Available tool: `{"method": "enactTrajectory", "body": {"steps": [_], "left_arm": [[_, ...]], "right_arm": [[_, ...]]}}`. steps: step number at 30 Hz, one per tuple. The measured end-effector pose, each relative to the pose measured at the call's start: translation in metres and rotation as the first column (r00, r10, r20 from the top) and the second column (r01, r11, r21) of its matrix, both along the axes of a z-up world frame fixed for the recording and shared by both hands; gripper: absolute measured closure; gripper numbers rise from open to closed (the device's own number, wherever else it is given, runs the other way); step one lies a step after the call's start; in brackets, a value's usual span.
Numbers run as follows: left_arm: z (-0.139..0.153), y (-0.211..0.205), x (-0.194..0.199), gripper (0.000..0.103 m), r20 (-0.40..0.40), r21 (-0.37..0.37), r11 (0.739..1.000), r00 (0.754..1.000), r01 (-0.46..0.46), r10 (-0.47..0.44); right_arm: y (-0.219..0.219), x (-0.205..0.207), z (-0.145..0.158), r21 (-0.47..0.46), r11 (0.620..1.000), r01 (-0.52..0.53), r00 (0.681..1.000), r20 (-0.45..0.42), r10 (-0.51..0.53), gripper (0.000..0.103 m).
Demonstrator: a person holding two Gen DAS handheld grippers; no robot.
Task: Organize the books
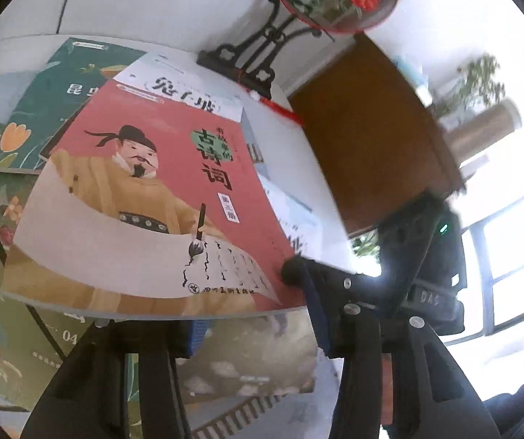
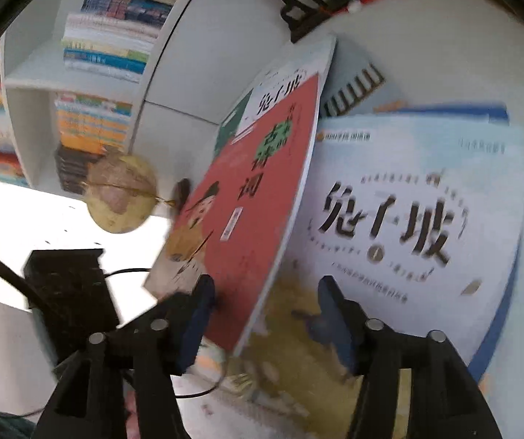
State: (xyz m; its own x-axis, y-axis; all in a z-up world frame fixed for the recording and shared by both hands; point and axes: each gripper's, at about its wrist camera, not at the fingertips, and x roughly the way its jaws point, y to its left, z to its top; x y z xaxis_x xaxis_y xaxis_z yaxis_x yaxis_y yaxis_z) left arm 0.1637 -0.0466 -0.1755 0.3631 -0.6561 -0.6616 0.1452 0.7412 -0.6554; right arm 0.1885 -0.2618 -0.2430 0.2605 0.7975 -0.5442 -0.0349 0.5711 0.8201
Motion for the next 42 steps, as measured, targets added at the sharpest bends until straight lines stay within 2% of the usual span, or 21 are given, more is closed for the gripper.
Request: {"method": "enactTrajectory", "body": {"steps": [3,5,7,8,10,13,17,21,26,29,30,31,33,36,38,42], "left_arm": [[0.003,0.002,0.001,0.06,0.011,0.0,1.0,1.0,-0.007,0.007],[0.001,0.003,0.002,0.06,0.004,0.0,1.0,1.0,0.0,0.0],[-0.001,0.002,0.001,0.06,0.0,0.025,1.0,1.0,0.007,-0.007],[-0.002,0.001,0.001,0.06,0.0,0.045,0.999,1.0,0.007,-0.007],[-0.007,0.005,-0.001,0.059,-0.013,0.057,0.998,1.0,0.003,-0.002],[-0.014,0.019,-0.007,0.054,-0.035,0.054,0.998,0.998,-0.041,0.043],[-0.027,0.034,-0.014,0.054,-0.072,0.111,0.99,0.993,-0.088,0.097],[-0.036,0.036,-0.025,0.054,-0.089,0.092,0.994,0.993,-0.067,0.076],[-0.024,0.031,-0.025,0.054,-0.073,0.06,0.996,0.995,-0.066,0.071],[-0.008,0.034,-0.027,0.052,-0.025,0.129,0.99,0.998,-0.058,0.062],[-0.004,0.039,-0.024,0.048,-0.012,0.165,0.984,0.997,-0.067,0.07],[-0.003,0.045,-0.019,0.047,-0.005,0.192,0.978,0.997,-0.079,0.081],[-0.002,0.058,-0.005,0.042,0.009,0.244,0.964,0.994,-0.109,0.11],[-0.006,0.076,0.025,0.029,0.033,0.282,0.948,0.989,-0.15,0.146],[-0.016,0.079,0.04,0.028,0.01,0.304,0.941,0.989,-0.145,0.149],[-0.043,0.071,0.059,0.028,-0.068,0.285,0.955,0.992,-0.084,0.108]], "right_arm": [[-0.001,0.004,-0.013,0.136,0.99,0.033,0.998,-0.059,-0.025,0.046],[-0.003,0.008,-0.019,0.189,0.979,0.08,0.994,-0.084,-0.065,0.053],[0.002,0.015,-0.028,0.262,0.959,0.113,0.989,-0.124,-0.082,0.078],[0.005,0.017,-0.029,0.264,0.958,0.115,0.988,-0.126,-0.084,0.079],[0.011,0.018,-0.024,0.245,0.964,0.103,0.992,-0.094,-0.082,0.089],[0.013,0.01,-0.01,0.195,0.978,0.067,0.997,-0.047,-0.059,0.092],[0.006,-0.011,-0.002,0.118,0.992,0.041,0.999,-0.022,-0.039,0.094],[-0.009,-0.031,0.008,0.104,0.994,0.015,1.0,-0.016,-0.013,0.094],[-0.012,-0.015,0.007,0.07,0.996,0.058,0.997,-0.046,-0.055,0.091],[-0.008,0.0,0.002,0.072,0.995,0.064,0.996,-0.059,-0.06,0.088],[-0.006,0.004,0.002,0.065,0.996,0.062,0.997,-0.055,-0.059,0.082],[-0.003,0.009,0.003,0.052,0.997,0.063,0.997,-0.049,-0.06,0.071],[0.002,0.02,0.006,0.029,0.997,0.072,0.997,-0.024,-0.072,0.061],[0.01,0.036,0.012,-0.019,0.997,0.076,0.997,0.013,-0.076,0.06],[0.014,0.044,0.01,-0.063,0.995,0.078,0.997,0.016,-0.077,0.06],[0.027,0.05,0.003,-0.145,0.987,0.072,0.997,0.032,-0.068,0.06]]}}
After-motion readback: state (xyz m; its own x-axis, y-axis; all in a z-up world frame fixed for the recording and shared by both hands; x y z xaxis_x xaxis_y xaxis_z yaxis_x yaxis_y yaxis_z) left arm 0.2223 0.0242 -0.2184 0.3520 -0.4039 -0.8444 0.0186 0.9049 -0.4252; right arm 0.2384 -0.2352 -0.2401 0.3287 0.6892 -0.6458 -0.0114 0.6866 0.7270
